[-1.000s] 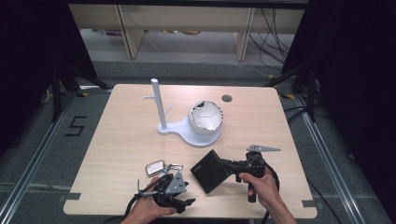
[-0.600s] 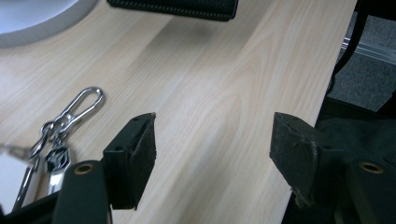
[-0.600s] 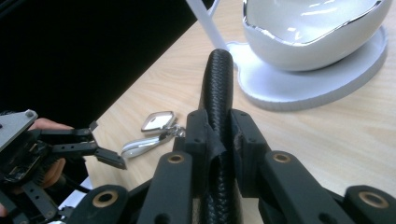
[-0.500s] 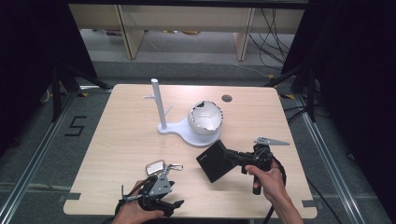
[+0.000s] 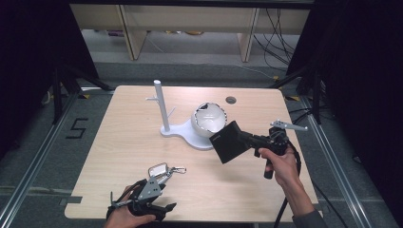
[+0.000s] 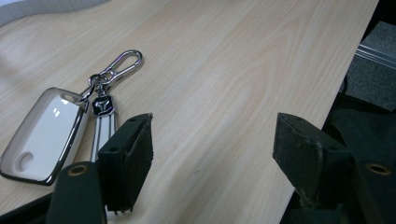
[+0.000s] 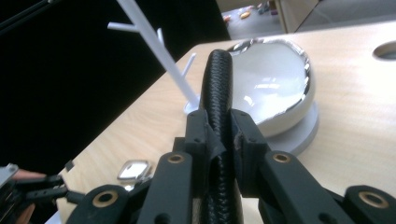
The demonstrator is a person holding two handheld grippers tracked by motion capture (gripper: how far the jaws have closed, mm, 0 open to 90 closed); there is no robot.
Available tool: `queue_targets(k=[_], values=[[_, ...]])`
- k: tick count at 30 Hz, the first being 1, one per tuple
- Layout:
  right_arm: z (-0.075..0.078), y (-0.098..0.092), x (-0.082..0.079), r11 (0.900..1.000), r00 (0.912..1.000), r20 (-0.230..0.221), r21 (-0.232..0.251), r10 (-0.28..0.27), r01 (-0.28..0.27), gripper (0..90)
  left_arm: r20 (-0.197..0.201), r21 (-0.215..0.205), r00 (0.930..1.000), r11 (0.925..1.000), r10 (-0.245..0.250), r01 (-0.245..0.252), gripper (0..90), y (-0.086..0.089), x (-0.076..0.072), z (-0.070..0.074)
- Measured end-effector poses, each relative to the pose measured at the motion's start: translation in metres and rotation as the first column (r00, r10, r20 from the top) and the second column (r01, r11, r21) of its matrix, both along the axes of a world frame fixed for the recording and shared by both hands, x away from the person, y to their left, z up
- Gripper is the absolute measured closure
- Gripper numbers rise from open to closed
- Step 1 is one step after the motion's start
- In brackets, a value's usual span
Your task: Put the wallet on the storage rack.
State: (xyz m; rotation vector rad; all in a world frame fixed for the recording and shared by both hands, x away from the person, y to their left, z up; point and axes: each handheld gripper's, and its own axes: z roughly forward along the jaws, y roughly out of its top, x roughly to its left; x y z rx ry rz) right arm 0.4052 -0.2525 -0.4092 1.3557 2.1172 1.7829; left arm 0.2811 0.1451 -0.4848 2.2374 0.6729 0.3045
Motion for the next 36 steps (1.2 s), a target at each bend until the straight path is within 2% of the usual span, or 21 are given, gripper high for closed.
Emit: queue_targets(k=[1,5,6,7,11,12,14,16,17,18,20,23,24,26,27,28,29,31,32,33,36], values=[[0.003,0.0,0.003,1.0,1.0,0.004,-0.001,-0.006,0.006,79.0,-0.015,-0.028,0.9995,0.9992,0.029,-0.029,28.3,0.0,-0.002,-0.001],[0.015,-0.002,0.012,1.0,0.9997,0.006,-0.01,-0.023,0.023,78.9,-0.007,-0.013,0.9996,0.9995,0.027,-0.028,28.1,0.007,-0.001,0.001],[0.018,-0.003,0.016,0.999,0.9995,0.018,-0.021,-0.026,0.026,79.0,-0.013,-0.042,0.9991,0.9982,0.041,-0.041,28.1,0.007,-0.002,0.001],[0.021,-0.003,0.018,0.999,0.9993,0.011,-0.021,-0.036,0.036,78.9,-0.004,-0.016,0.9992,0.9991,0.039,-0.039,28.1,0.011,-0.001,0.001],[0.028,-0.003,0.026,0.998,0.9988,0.007,-0.034,-0.048,0.049,78.9,-0.015,-0.032,0.9985,0.998,0.053,-0.054,28.1,0.014,-0.002,-0.001],[0.03,-0.002,0.033,0.997,0.998,0.029,-0.057,-0.057,0.058,78.9,-0.018,-0.025,0.9986,0.9984,0.05,-0.05,28.1,0.016,-0.001,-0.001],[0.034,0.001,0.036,0.997,0.9981,0.005,-0.044,-0.061,0.061,78.9,-0.017,-0.026,0.9981,0.9978,0.06,-0.06,28.0,0.017,-0.001,-0.002],[0.035,0.002,0.042,0.996,0.9978,0.023,-0.063,-0.063,0.064,78.9,-0.022,-0.031,0.998,0.9977,0.06,-0.06,28.0,0.017,-0.002,-0.002],[0.035,0.004,0.044,0.996,0.9979,0.011,-0.058,-0.064,0.065,78.9,-0.019,-0.024,0.9982,0.9981,0.057,-0.057,28.0,0.017,-0.001,-0.002],[0.036,0.004,0.048,0.995,0.9972,0.036,-0.076,-0.066,0.068,78.9,-0.023,-0.032,0.998,0.9977,0.058,-0.059,28.0,0.017,-0.001,-0.002],[0.037,0.008,0.051,0.995,0.997,0.006,-0.062,-0.077,0.078,78.9,-0.017,-0.023,0.9981,0.998,0.059,-0.06,28.0,0.018,-0.001,-0.001],[0.038,0.011,0.062,0.994,0.9965,0.027,-0.075,-0.079,0.081,78.9,-0.018,-0.023,0.9982,0.9981,0.057,-0.057,28.0,0.019,-0.001,0.0],[0.039,0.012,0.065,0.993,0.9959,0.021,-0.077,-0.088,0.089,78.9,-0.02,-0.049,0.9976,0.9966,0.066,-0.067,28.0,0.019,-0.002,0.0],[0.04,0.014,0.072,0.992,0.9949,0.02,-0.077,-0.099,0.1,78.9,-0.02,-0.041,0.9976,0.9969,0.066,-0.067,28.0,0.02,-0.002,0.0],[0.041,0.017,0.074,0.991,0.9939,-0.001,-0.069,-0.111,0.11,78.9,-0.01,-0.03,0.9977,0.9973,0.067,-0.068,27.9,0.022,-0.001,0.001],[0.041,0.016,0.078,0.99,0.9938,0.027,-0.09,-0.108,0.11,78.9,-0.008,-0.023,0.9979,0.9977,0.064,-0.064,28.0,0.022,-0.001,0.001],[0.042,0.019,0.079,0.99,0.993,-0.005,-0.076,-0.118,0.117,78.9,-0.014,-0.036,0.9974,0.9968,0.071,-0.071,28.0,0.022,-0.001,0.0],[0.041,0.019,0.083,0.989,0.9924,0.014,-0.081,-0.122,0.123,78.9,-0.017,-0.035,0.9978,0.9973,0.064,-0.065,28.0,0.022,-0.002,0.001],[0.042,0.021,0.085,0.99,0.9919,-0.006,-0.069,-0.127,0.126,78.9,-0.023,-0.056,0.9963,0.9949,0.083,-0.084,28.0,0.021,-0.002,0.0],[0.039,0.023,0.093,0.987,0.9904,-0.004,-0.079,-0.138,0.137,78.9,-0.015,-0.052,0.997,0.9957,0.076,-0.077,27.9,0.022,-0.002,0.0],[0.037,0.026,0.099,0.986,0.9886,-0.02,-0.08,-0.15,0.148,78.9,-0.012,-0.037,0.9977,0.997,0.067,-0.068,27.9,0.023,-0.001,0.001]])
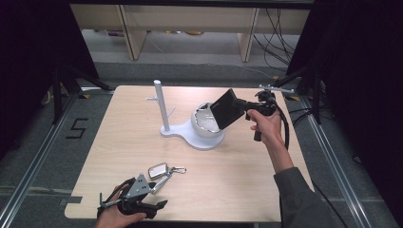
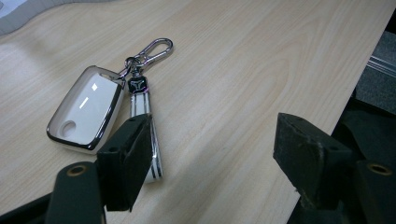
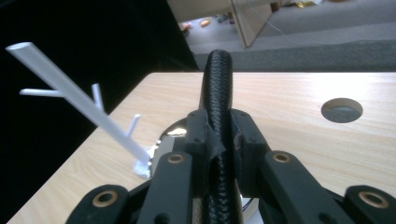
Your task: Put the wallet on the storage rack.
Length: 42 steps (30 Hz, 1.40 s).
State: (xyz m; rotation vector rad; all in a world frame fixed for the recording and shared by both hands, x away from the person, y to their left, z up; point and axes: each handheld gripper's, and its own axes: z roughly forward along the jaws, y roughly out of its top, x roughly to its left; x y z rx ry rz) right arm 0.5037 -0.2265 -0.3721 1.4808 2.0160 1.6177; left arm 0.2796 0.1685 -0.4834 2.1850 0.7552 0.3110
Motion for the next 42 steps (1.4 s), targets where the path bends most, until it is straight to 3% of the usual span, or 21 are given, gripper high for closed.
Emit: queue_targets(k=[2,5,6,8,11,12,13,17,18,19,21,22,24,26,27,28,30,31,34,37,42], values=[[-0.006,0.005,0.01,1.0,0.999,-0.033,0.008,-0.03,0.03,78.9,0.0,-0.003,1.0,1.0,0.001,-0.001,27.9,0.001,0.001,0.0],[-0.012,0.007,0.016,0.999,0.9991,-0.028,-0.01,-0.032,0.032,78.9,0.004,0.003,1.0,1.0,0.006,-0.006,27.8,0.001,0.001,0.0],[-0.019,0.011,0.022,0.999,0.9979,-0.049,-0.014,-0.042,0.042,78.9,-0.001,-0.02,0.9999,0.9997,0.014,-0.014,27.9,0.001,0.0,0.0],[-0.025,0.016,0.026,0.999,0.9969,-0.066,-0.001,-0.044,0.044,78.9,0.006,0.0,1.0,1.0,0.007,-0.007,27.9,0.003,0.001,0.001],[-0.03,0.02,0.03,1.0,0.997,-0.071,0.003,-0.031,0.031,78.8,0.006,0.0,0.9999,1.0,0.01,-0.01,27.8,0.003,0.001,0.0],[-0.035,0.027,0.032,0.999,0.9947,-0.099,0.014,-0.03,0.032,78.7,0.001,-0.008,1.0,0.9999,0.008,-0.008,27.9,0.003,0.001,0.0],[-0.04,0.028,0.035,1.0,0.9969,-0.076,-0.01,-0.023,0.022,78.6,0.006,0.009,1.0,0.9999,0.005,-0.005,27.8,0.004,0.002,0.001],[-0.051,0.039,0.038,1.0,0.9934,-0.114,-0.007,-0.009,0.008,78.0,0.0,0.006,1.0,0.9999,0.01,-0.01,27.7,0.004,0.001,-0.001],[-0.052,0.041,0.036,1.0,0.9891,-0.147,0.007,-0.017,0.018,77.8,-0.005,0.004,1.0,1.0,0.004,-0.004,27.7,0.004,0.001,-0.001],[-0.057,0.04,0.039,1.0,0.9934,-0.115,-0.016,0.001,-0.003,77.0,-0.009,0.001,1.0,1.0,0.0,0.0,27.5,0.003,0.001,-0.002],[-0.059,0.043,0.038,1.0,0.9906,-0.137,-0.002,0.0,-0.001,75.6,-0.004,0.017,1.0,0.9998,-0.002,0.002,27.2,0.004,0.001,-0.002],[-0.06,0.043,0.039,1.0,0.9907,-0.136,-0.006,-0.002,0.001,72.8,-0.001,0.019,1.0,0.9998,-0.001,0.001,27.2,0.004,0.002,-0.002],[-0.055,0.04,0.038,0.997,0.9929,-0.115,-0.072,-0.029,0.021,59.2,-0.001,0.004,1.0,1.0,0.005,-0.005,27.0,0.004,0.001,-0.001],[-0.053,0.04,0.037,0.996,0.9936,-0.106,-0.086,-0.037,0.027,55.2,0.002,-0.016,0.9999,0.9998,0.01,-0.01,27.0,0.003,0.0,-0.001],[-0.043,0.037,0.031,0.994,0.9907,-0.112,-0.086,-0.077,0.067,48.4,0.006,-0.005,0.9999,1.0,0.009,-0.009,26.9,0.005,0.001,0.0],[-0.041,0.031,0.031,0.992,0.9957,-0.064,-0.115,-0.067,0.06,46.3,0.01,0.007,0.9999,0.9999,0.011,-0.011,26.9,0.007,0.002,0.001],[-0.037,0.026,0.025,0.988,0.9955,-0.043,-0.137,-0.084,0.078,42.2,0.011,0.001,0.9998,0.9998,0.018,-0.018,26.9,0.008,0.002,0.001],[-0.034,0.022,0.021,0.986,0.9958,-0.033,-0.146,-0.085,0.08,40.3,0.002,-0.03,0.9993,0.9989,0.036,-0.036,26.9,0.007,0.001,0.0],[-0.029,0.015,0.003,0.979,0.9948,0.006,-0.175,-0.102,0.102,38.0,0.01,-0.005,0.9993,0.9994,0.035,-0.035,26.8,0.011,0.002,0.001],[-0.028,0.01,-0.02,0.974,0.9961,0.066,-0.214,-0.058,0.071,37.5,0.007,-0.011,0.999,0.999,0.044,-0.044,26.8,0.013,0.003,0.001],[-0.035,0.012,-0.056,0.976,0.9963,0.086,-0.215,0.004,0.015,35.7,-0.001,-0.023,0.9988,0.9985,0.05,-0.05,26.8,0.012,0.004,0.0]])
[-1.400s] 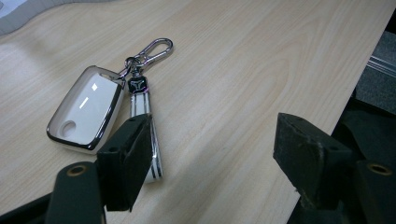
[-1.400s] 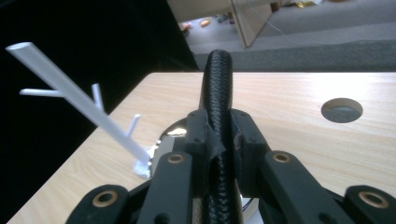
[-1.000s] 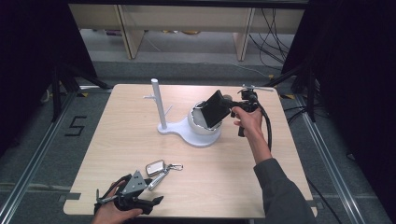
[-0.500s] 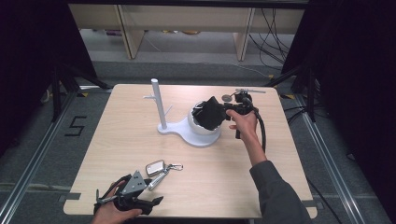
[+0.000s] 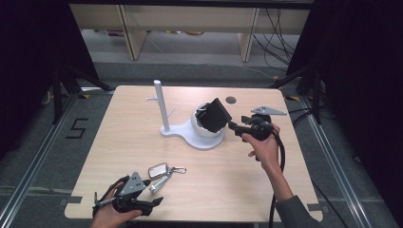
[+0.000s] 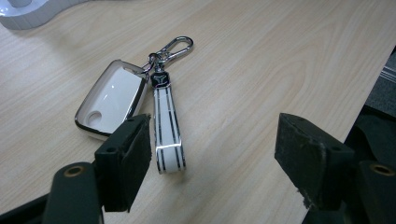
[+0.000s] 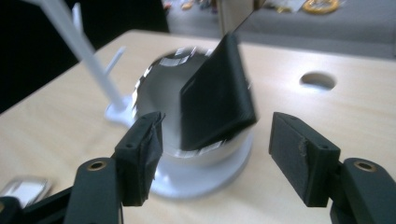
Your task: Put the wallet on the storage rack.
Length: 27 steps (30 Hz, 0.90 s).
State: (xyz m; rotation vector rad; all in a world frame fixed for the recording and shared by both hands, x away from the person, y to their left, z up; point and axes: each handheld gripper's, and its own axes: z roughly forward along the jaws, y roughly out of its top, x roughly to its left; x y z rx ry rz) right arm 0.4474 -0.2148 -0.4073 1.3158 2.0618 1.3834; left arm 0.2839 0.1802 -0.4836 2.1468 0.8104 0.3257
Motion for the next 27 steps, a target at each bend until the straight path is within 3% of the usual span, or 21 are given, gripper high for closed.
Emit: queue_targets(k=[2,3,4,5,8,9,10,12,13,19,21,22,23,24,25,27], values=[[-0.005,0.001,-0.007,0.999,0.999,-0.026,-0.013,0.038,-0.038,34.7,0.02,0.04,0.9998,0.9992,-0.004,0.004,26.8,0.001,0.001,0.0],[-0.007,0.003,-0.013,1.0,0.9986,-0.047,0.017,0.025,-0.024,34.7,0.022,0.04,0.9998,0.9992,-0.002,0.001,26.6,0.0,0.001,0.0],[-0.012,0.002,-0.014,0.999,0.9992,-0.007,-0.016,0.038,-0.038,34.4,0.025,0.046,0.9997,0.999,-0.002,0.0,26.5,0.0,0.001,-0.001],[-0.016,0.003,-0.017,0.998,0.9984,-0.024,-0.019,0.052,-0.053,34.4,0.029,0.062,0.9996,0.9981,-0.006,0.005,26.3,0.001,0.002,-0.001],[-0.023,0.004,-0.023,0.998,0.9974,-0.041,-0.03,0.06,-0.061,34.3,0.021,0.046,0.9998,0.999,-0.001,0.0,23.9,0.001,0.001,-0.002],[-0.026,0.008,-0.03,0.999,0.9969,-0.064,-0.018,0.045,-0.046,34.6,0.017,0.047,0.9999,0.9989,0.001,-0.001,23.9,0.001,0.002,-0.002],[-0.029,0.007,-0.032,0.996,0.9978,-0.021,-0.065,0.063,-0.064,34.5,0.018,0.053,0.9998,0.9986,-0.002,0.001,22.3,0.001,0.003,-0.003],[-0.032,0.014,-0.046,0.99,0.9972,-0.016,-0.121,0.073,-0.074,34.7,0.008,0.055,0.9999,0.9984,-0.009,0.009,21.1,0.001,0.003,-0.003],[-0.035,0.015,-0.049,0.988,0.9953,-0.006,-0.123,0.096,-0.096,34.6,0.005,0.051,1.0,0.9987,-0.006,0.006,20.6,0.001,0.003,-0.004],[-0.056,0.023,-0.071,0.977,0.9853,-0.063,-0.135,0.159,-0.166,33.8,0.01,0.041,1.0,0.9991,0.002,-0.003,20.2,0.0,0.004,-0.001],[-0.06,0.028,-0.078,0.978,0.9811,-0.092,-0.102,0.17,-0.18,33.0,0.009,0.053,0.9999,0.9985,0.008,-0.009,20.2,0.001,0.005,-0.001],[-0.061,0.027,-0.078,0.971,0.9782,-0.08,-0.129,0.192,-0.201,32.8,0.009,0.052,1.0,0.9987,0.001,-0.002,20.2,0.001,0.005,-0.001],[-0.062,0.03,-0.082,0.975,0.9765,-0.106,-0.098,0.188,-0.198,32.2,0.009,0.052,1.0,0.9987,0.001,-0.002,20.2,0.001,0.005,-0.001],[-0.063,0.028,-0.083,0.969,0.9756,-0.096,-0.132,0.197,-0.209,31.3,0.013,0.051,0.9998,0.9986,0.015,-0.015,20.2,0.002,0.005,-0.002],[-0.065,0.028,-0.085,0.97,0.973,-0.102,-0.105,0.207,-0.218,31.0,0.011,0.047,0.9997,0.9987,0.021,-0.022,20.2,0.002,0.005,-0.002],[-0.067,0.026,-0.09,0.968,0.9695,-0.108,-0.097,0.22,-0.23,30.3,0.004,0.039,0.9997,0.9989,0.026,-0.026,20.2,0.002,0.004,-0.001]])
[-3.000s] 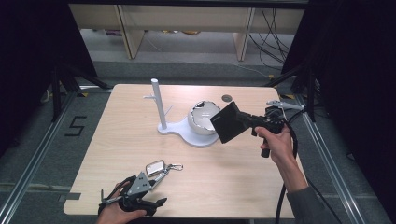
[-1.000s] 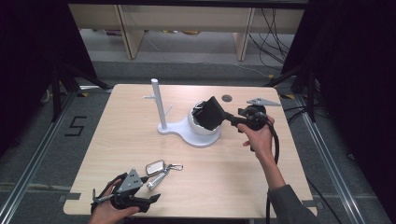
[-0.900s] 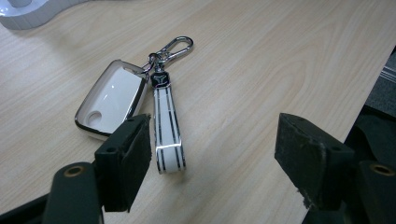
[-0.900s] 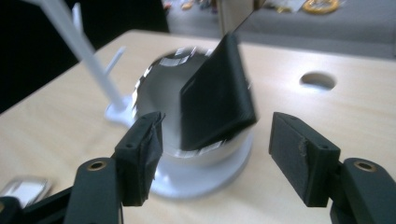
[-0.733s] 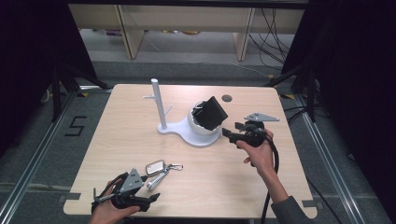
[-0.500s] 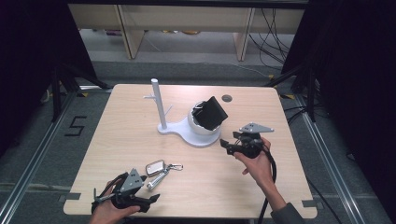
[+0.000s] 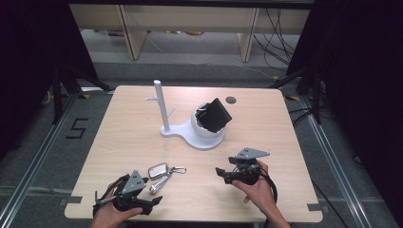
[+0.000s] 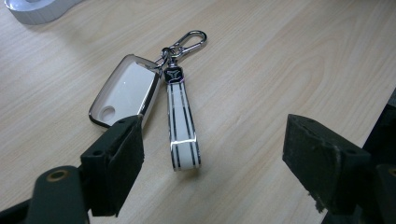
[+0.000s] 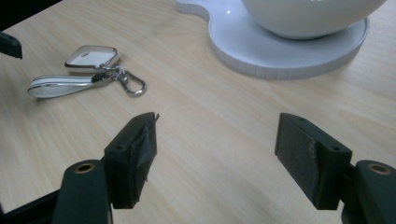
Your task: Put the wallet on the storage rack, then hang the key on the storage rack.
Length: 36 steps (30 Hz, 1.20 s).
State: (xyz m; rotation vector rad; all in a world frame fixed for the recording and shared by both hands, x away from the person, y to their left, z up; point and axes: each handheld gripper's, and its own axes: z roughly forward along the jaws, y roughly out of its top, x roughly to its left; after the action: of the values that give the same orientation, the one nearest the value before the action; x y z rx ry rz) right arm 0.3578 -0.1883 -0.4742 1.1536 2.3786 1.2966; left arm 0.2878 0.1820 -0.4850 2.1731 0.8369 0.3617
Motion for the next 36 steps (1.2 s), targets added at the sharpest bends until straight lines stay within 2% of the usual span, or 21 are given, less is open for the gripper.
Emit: queue_targets(k=[4,5,6,7,8,11,12,14,15,16,19,22,24,26,29,31,32,33,34,35,36], values=[[-0.003,-0.004,-0.007,1.0,0.9999,-0.014,-0.002,-0.003,0.002,29.3,0.005,-0.005,1.0,1.0,0.005,-0.005,20.2,0.0,0.0,0.0],[-0.005,-0.004,-0.016,1.0,0.9982,-0.056,0.01,-0.022,0.022,28.6,0.011,-0.008,0.9999,1.0,0.002,-0.002,20.2,0.001,0.0,0.0],[-0.005,-0.004,-0.016,1.0,0.9982,-0.056,0.01,-0.022,0.022,28.6,0.016,0.011,0.9999,0.9999,-0.005,0.005,20.2,0.001,0.0,0.0],[-0.007,-0.008,-0.018,1.0,0.9994,-0.033,-0.002,-0.008,0.008,28.6,0.015,0.003,0.9999,1.0,-0.008,0.007,20.2,0.001,-0.001,0.0],[-0.008,-0.009,-0.021,1.0,0.9994,-0.033,0.001,-0.007,0.007,28.6,0.016,0.002,0.9999,1.0,-0.002,0.002,20.2,0.001,-0.001,0.0],[-0.009,-0.011,-0.03,1.0,0.9975,-0.068,-0.006,-0.016,0.016,27.9,0.019,0.017,0.9997,0.9997,-0.015,0.014,20.2,0.003,-0.001,0.001],[-0.01,-0.011,-0.032,1.0,0.9977,-0.066,0.003,-0.015,0.015,27.7,0.021,0.006,0.9998,1.0,-0.003,0.003,20.2,0.002,-0.002,0.0],[-0.01,-0.014,-0.036,1.0,0.9982,-0.06,-0.024,-0.006,0.005,27.1,0.024,0.001,0.9997,1.0,0.0,0.0,20.2,0.001,-0.001,0.001],[-0.012,-0.013,-0.039,1.0,0.997,-0.077,-0.007,-0.005,0.004,27.1,0.024,0.001,0.9997,1.0,0.0,0.0,20.2,0.001,-0.001,0.001],[-0.012,-0.016,-0.04,1.0,0.9979,-0.065,-0.023,-0.001,-0.001,27.1,0.027,0.001,0.9996,1.0,-0.003,0.003,20.2,0.001,0.0,0.001],[-0.015,-0.016,-0.042,1.0,0.9979,-0.065,-0.016,0.007,-0.008,27.0,0.026,0.0,0.9996,1.0,-0.005,0.005,20.1,-0.001,0.0,0.001],[-0.014,-0.015,-0.043,0.999,0.9977,-0.068,-0.032,0.003,-0.005,27.1,0.04,0.022,0.9989,0.9995,-0.025,0.024,20.1,-0.001,0.006,0.006],[-0.013,-0.013,-0.045,1.0,0.9968,-0.079,-0.028,-0.001,-0.001,27.1,0.047,0.019,0.9985,0.9995,-0.027,0.026,20.1,-0.003,0.01,0.008],[-0.013,-0.014,-0.043,0.999,0.9974,-0.072,-0.036,0.001,-0.003,27.2,0.057,0.008,0.9957,0.9973,-0.073,0.072,20.1,-0.006,0.021,0.018],[-0.015,-0.015,-0.042,1.0,0.998,-0.063,-0.023,0.001,-0.003,27.5,0.075,0.016,0.9927,0.9954,-0.095,0.094,20.2,-0.012,0.035,0.029],[-0.014,-0.017,-0.041,1.0,0.9977,-0.068,-0.028,-0.001,-0.001,27.7,0.067,0.027,0.9906,0.9927,-0.119,0.118,20.5,-0.019,0.045,0.035],[-0.014,-0.017,-0.041,1.0,0.9979,-0.065,-0.017,0.003,-0.004,27.7,0.058,0.052,0.9888,0.9896,-0.137,0.134,21.3,-0.024,0.052,0.037],[-0.014,-0.017,-0.041,1.0,0.9979,-0.065,-0.017,0.003,-0.004,27.7,0.058,0.052,0.9888,0.9896,-0.137,0.134,22.8,-0.024,0.052,0.037],[-0.014,-0.017,-0.04,1.0,0.9976,-0.07,-0.012,0.007,-0.007,27.8,0.036,0.08,0.9858,0.9837,-0.164,0.161,22.8,-0.029,0.057,0.038],[-0.014,-0.018,-0.04,1.0,0.9985,-0.054,-0.013,0.004,-0.005,27.9,0.01,0.123,0.9811,0.9739,-0.193,0.191,24.7,-0.035,0.063,0.038],[-0.013,-0.019,-0.041,1.0,0.9984,-0.056,-0.026,-0.005,0.003,27.9,-0.001,0.202,0.9752,0.955,-0.221,0.217,27.0,-0.043,0.072,0.037]])
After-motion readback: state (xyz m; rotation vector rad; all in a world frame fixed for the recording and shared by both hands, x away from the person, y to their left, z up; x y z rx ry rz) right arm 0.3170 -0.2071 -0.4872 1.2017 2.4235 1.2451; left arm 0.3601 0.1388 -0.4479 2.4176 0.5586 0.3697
